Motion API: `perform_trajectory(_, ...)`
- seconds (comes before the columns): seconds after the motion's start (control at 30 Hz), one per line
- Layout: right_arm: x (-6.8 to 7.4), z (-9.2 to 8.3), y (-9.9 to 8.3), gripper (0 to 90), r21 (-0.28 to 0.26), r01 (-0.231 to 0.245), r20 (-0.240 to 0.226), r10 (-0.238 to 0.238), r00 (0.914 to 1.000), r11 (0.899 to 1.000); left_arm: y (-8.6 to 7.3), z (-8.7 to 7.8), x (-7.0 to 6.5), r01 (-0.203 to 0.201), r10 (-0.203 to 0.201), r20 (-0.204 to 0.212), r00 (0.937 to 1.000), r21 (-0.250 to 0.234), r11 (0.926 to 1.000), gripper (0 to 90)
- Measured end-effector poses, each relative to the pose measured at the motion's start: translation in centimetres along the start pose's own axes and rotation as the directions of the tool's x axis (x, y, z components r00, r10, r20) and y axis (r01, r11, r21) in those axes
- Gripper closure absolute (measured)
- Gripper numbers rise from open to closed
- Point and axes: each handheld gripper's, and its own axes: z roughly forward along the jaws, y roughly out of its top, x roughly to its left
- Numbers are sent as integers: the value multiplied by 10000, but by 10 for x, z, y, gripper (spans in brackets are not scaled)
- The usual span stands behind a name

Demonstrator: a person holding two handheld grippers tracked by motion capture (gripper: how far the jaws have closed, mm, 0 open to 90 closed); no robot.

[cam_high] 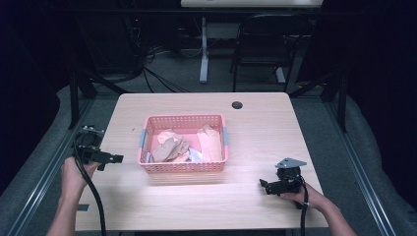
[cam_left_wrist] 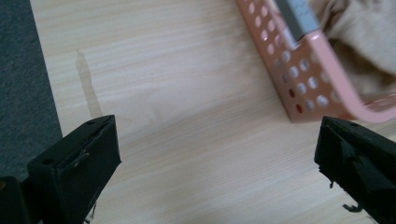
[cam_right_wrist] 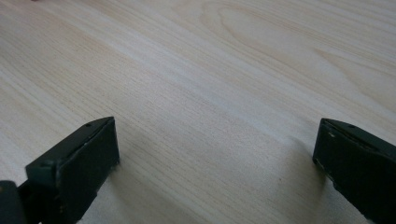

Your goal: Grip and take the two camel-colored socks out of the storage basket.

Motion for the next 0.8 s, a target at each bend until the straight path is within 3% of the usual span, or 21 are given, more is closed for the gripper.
perform_trajectory(0.37,0,0,0,0,9,0,12,0,10000,10000,29,-30,-8,-433,435,124,9990,-182,9989,1)
perform_trajectory(0.8,0,0,0,0,-9,-15,-6,15,10000,10000,58,-41,-28,-1169,1166,333,9926,79,9931,1)
